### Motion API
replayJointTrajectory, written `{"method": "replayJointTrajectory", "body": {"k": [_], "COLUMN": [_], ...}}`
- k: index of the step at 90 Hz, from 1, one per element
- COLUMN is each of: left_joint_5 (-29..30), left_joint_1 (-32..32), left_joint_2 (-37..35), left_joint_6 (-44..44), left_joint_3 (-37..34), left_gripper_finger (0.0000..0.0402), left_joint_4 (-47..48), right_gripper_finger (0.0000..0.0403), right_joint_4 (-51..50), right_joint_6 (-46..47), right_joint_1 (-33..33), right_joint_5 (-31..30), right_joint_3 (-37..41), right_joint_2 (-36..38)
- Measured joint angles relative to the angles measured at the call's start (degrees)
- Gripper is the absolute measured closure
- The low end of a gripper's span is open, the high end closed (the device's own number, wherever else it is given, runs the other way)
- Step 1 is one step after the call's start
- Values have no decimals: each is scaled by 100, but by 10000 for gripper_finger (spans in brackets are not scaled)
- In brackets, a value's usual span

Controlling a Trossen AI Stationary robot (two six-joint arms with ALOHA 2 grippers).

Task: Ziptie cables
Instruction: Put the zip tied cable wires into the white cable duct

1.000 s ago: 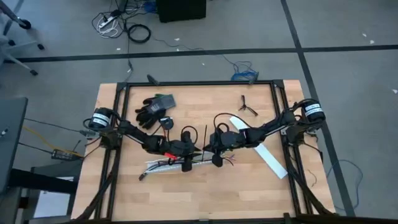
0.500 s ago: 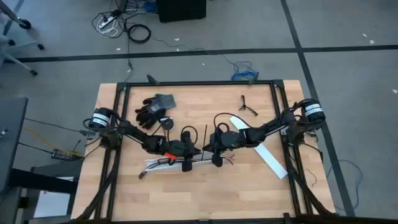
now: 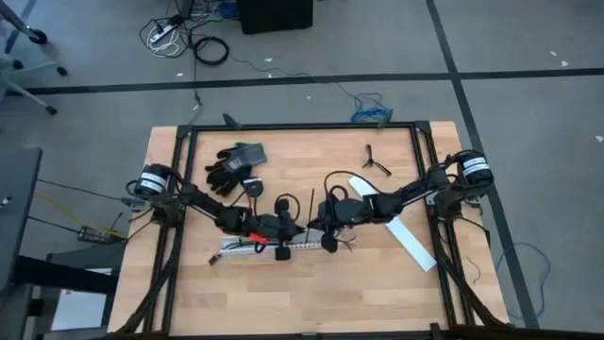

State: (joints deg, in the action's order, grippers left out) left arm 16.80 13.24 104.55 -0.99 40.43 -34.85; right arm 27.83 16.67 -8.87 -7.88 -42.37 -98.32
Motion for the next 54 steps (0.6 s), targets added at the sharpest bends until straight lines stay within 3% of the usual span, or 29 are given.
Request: {"method": "replayJointTrajectory", "body": {"k": [54], "left_joint_5": [610], "left_joint_1": [287], "left_joint_2": [7], "left_joint_6": [550], "left_joint_3": [302], "left_gripper_finger": [401], "left_joint_4": [553], "right_gripper_finger": [403], "right_joint_4": [-229], "right_joint_6": [172], "right_joint_1": [-89], "right_joint_5": [59], "right_joint_3": [0], "right_joint_2": [0]}}
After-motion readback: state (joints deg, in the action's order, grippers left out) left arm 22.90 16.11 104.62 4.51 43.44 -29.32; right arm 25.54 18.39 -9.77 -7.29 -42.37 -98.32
